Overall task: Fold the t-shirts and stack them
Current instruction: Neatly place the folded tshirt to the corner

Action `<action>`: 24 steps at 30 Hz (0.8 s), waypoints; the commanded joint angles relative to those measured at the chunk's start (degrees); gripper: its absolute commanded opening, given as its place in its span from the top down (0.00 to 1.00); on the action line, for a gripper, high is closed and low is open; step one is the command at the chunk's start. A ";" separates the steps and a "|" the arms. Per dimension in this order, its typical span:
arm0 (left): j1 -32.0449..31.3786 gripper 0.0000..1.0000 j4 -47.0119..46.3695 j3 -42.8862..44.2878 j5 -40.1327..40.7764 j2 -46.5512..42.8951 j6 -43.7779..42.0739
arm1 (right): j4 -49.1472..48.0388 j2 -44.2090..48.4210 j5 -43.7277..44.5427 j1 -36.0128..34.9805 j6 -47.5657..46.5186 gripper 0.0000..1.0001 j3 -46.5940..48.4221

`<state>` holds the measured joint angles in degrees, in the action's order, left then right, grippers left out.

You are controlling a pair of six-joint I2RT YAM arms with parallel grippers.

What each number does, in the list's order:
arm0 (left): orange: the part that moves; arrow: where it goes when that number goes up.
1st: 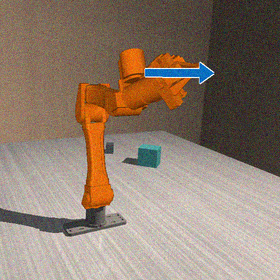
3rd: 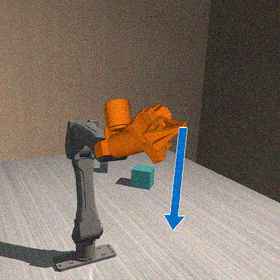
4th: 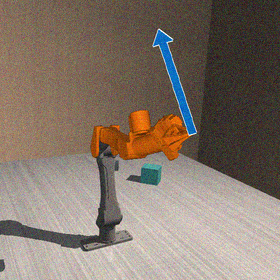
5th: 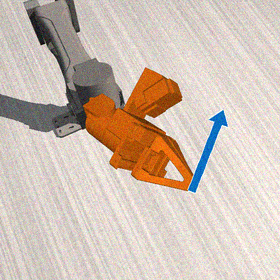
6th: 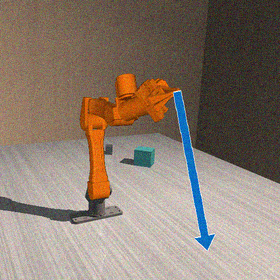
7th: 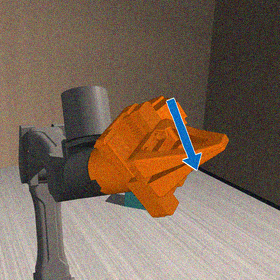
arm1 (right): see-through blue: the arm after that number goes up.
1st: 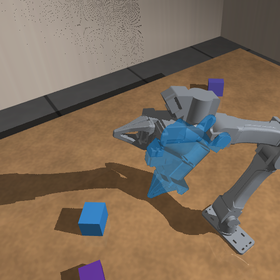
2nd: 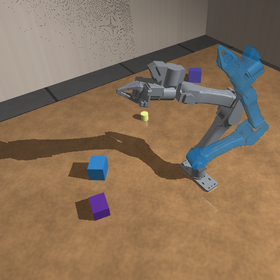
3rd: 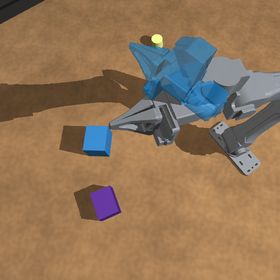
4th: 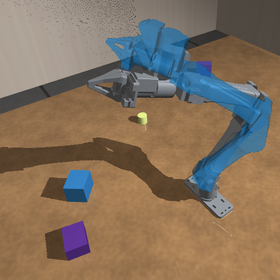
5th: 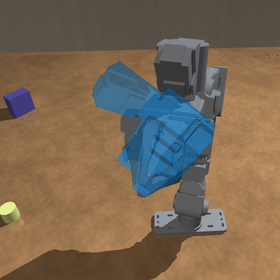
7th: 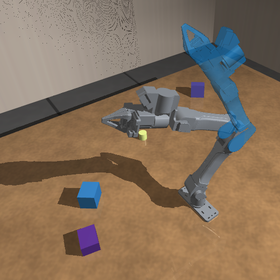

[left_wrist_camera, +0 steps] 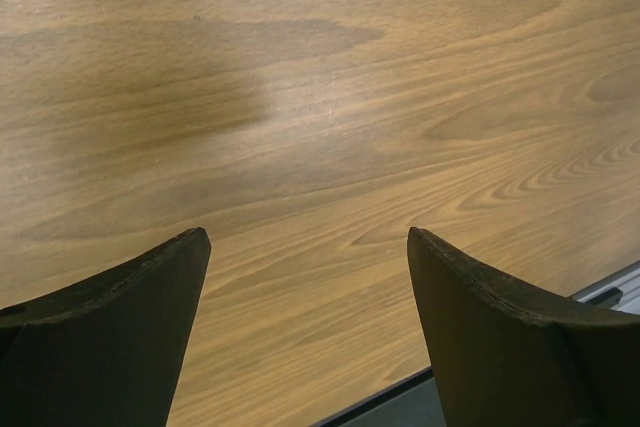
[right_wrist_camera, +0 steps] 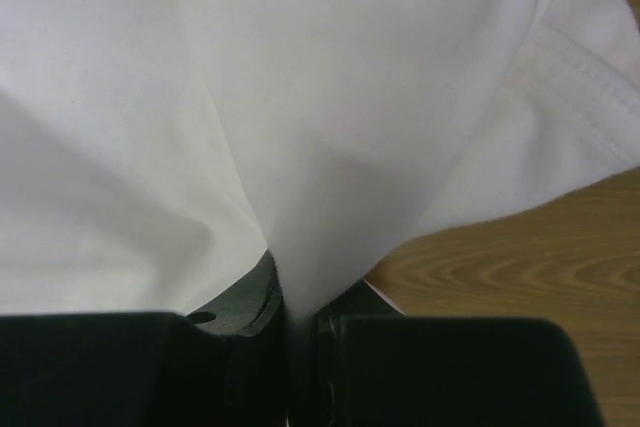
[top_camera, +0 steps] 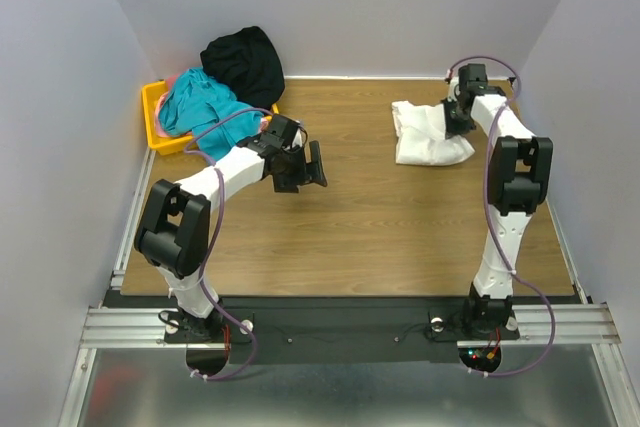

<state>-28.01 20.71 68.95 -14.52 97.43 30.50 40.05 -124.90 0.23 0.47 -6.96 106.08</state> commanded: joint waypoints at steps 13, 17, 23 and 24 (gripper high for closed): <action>-0.12 0.08 10.57 3.29 0.46 1.35 0.87 | 1.08 -17.38 9.70 11.22 -6.66 1.00 27.49; -0.12 0.08 12.86 4.70 0.37 2.94 1.05 | 1.17 -20.64 11.28 12.71 -7.10 1.00 29.62; -0.12 0.08 14.53 7.69 0.20 5.84 0.96 | -0.06 -22.75 10.76 15.34 -7.28 0.99 32.07; -0.12 0.08 14.88 8.04 0.20 6.19 0.96 | -0.58 -22.84 10.67 15.52 -7.36 1.00 32.26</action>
<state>-28.01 32.84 73.80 -14.50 103.11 31.40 42.33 -146.17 9.87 13.98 -13.32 135.37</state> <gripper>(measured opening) 0.921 0.140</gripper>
